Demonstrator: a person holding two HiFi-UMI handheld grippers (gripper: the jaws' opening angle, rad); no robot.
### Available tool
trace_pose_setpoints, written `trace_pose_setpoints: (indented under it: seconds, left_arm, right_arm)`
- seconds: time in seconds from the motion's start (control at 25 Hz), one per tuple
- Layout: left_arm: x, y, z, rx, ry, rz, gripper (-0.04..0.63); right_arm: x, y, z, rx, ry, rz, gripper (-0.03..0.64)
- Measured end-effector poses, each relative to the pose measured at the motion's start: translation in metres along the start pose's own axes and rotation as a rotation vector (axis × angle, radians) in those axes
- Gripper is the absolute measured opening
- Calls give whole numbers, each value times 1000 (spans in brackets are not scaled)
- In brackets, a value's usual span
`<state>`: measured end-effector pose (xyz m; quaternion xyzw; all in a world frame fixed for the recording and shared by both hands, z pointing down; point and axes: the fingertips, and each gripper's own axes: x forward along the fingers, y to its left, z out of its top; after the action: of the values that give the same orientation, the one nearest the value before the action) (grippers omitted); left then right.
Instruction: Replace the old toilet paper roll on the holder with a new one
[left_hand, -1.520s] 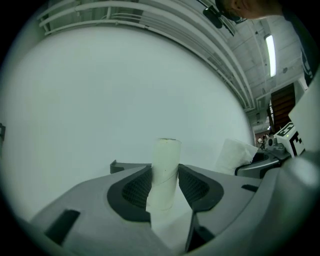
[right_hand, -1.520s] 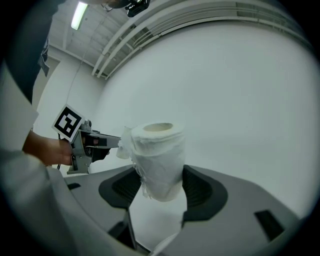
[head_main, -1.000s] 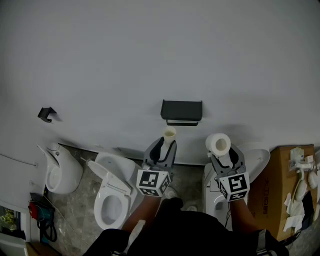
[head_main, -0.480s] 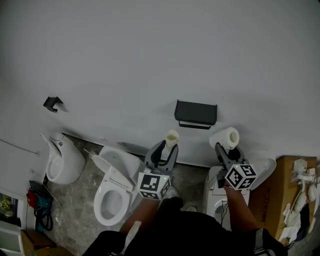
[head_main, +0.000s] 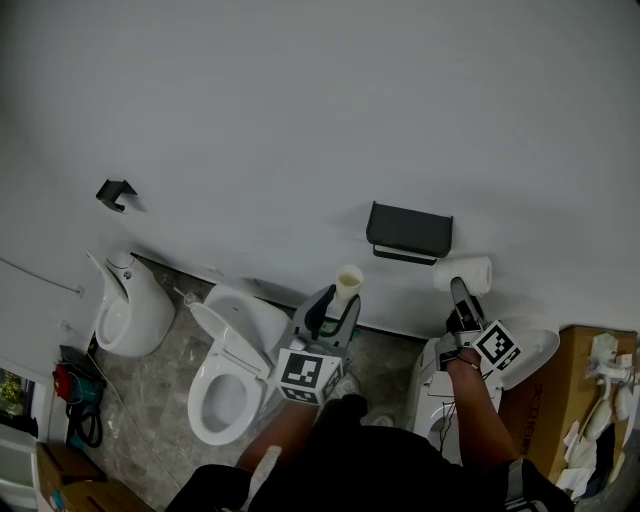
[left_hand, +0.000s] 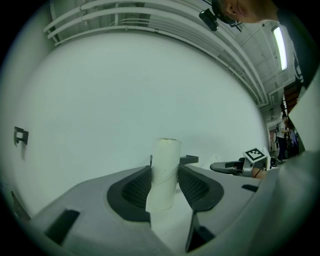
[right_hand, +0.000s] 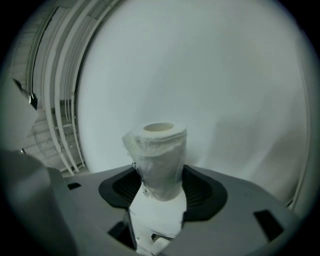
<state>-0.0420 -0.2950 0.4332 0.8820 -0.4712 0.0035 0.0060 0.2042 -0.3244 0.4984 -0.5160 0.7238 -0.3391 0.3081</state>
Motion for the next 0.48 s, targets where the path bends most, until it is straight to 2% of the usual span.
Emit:
trace_pose_setpoints:
  seconds: [0.32,0.48]
  left_arm:
    - [-3,-2,-5,-14,9,-7,169]
    - [-3,-2,-6,-15,7,-7,169]
  right_arm:
    - [8,-15,1,223,-80,26,250]
    - [14,-20,-2,257,-90,44,250]
